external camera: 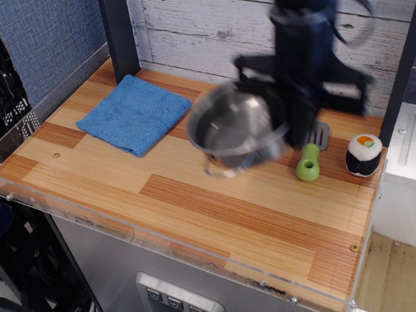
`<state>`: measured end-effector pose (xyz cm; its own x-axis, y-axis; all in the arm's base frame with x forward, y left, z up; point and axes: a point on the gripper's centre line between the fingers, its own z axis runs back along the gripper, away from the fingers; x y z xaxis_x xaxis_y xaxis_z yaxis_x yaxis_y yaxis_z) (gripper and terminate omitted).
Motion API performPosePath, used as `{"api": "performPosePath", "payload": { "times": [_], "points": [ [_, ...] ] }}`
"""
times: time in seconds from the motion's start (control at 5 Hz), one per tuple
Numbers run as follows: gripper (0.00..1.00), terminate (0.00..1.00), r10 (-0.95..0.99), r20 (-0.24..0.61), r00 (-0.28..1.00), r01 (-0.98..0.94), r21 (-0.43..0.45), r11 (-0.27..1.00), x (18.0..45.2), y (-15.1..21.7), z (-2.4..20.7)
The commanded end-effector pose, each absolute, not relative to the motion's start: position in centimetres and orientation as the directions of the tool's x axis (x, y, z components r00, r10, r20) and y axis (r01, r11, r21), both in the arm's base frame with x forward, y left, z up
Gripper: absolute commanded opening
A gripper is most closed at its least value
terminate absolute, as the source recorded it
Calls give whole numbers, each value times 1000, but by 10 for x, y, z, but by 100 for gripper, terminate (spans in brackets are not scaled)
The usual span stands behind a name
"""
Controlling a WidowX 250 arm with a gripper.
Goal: Put the pot on top of the napkin.
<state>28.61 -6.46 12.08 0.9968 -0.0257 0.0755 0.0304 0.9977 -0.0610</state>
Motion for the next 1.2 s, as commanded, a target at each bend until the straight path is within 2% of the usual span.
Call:
{"api": "performPosePath", "payload": {
  "times": [0.0,0.2,0.4,1.0],
  "points": [
    [0,0,172,113,979,-171,-25,985,317,27,127],
    [0,0,247,93,965,-250,21,968,322,70,115],
    [0,0,291,71,954,-295,49,954,324,92,105],
    [0,0,329,10,944,-328,117,937,343,130,71]
  ]
}}
